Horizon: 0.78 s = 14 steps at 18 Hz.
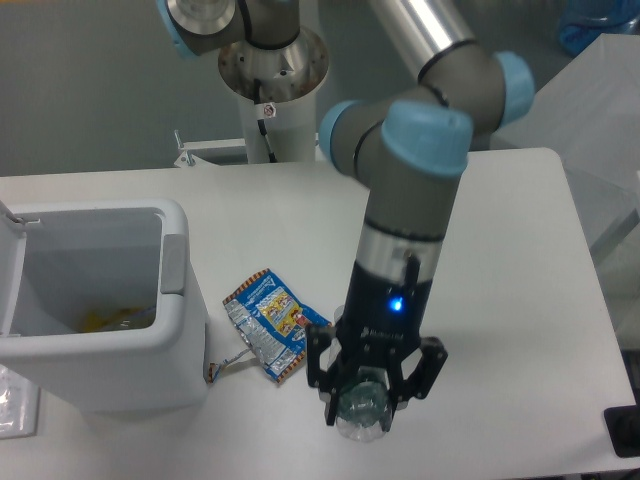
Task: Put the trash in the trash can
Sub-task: 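Lift the held water bottle up off the table, then carry the bottle over the white bin and lower it inside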
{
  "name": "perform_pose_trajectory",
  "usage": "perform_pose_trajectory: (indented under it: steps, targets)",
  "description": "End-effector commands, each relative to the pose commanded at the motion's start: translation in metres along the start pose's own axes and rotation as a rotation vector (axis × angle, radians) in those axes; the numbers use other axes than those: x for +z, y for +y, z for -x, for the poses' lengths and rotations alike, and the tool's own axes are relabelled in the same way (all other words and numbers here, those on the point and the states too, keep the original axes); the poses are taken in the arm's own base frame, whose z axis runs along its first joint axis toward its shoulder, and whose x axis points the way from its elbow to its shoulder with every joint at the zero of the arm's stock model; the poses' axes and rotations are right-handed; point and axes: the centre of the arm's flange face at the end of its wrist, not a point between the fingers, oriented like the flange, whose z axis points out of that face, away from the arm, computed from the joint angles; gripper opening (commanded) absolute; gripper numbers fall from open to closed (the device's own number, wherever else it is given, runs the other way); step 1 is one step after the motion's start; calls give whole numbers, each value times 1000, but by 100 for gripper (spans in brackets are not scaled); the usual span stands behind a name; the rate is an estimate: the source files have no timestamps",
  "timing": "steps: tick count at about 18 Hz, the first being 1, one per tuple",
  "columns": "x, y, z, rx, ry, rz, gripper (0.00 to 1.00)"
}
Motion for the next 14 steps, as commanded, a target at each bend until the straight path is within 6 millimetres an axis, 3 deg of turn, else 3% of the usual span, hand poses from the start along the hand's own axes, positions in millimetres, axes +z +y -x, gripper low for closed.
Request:
perform_pose_trajectory:
  steps: [3,9,12,14]
  targets:
    - [-24,-27,-8,37,9,-62,61]
    - [-44,-38,-29,31,44,-98,61]
    - [-85,-53,-59,60,45,-149,61]
    - [-93,-53,-76,80,79,-161,61]
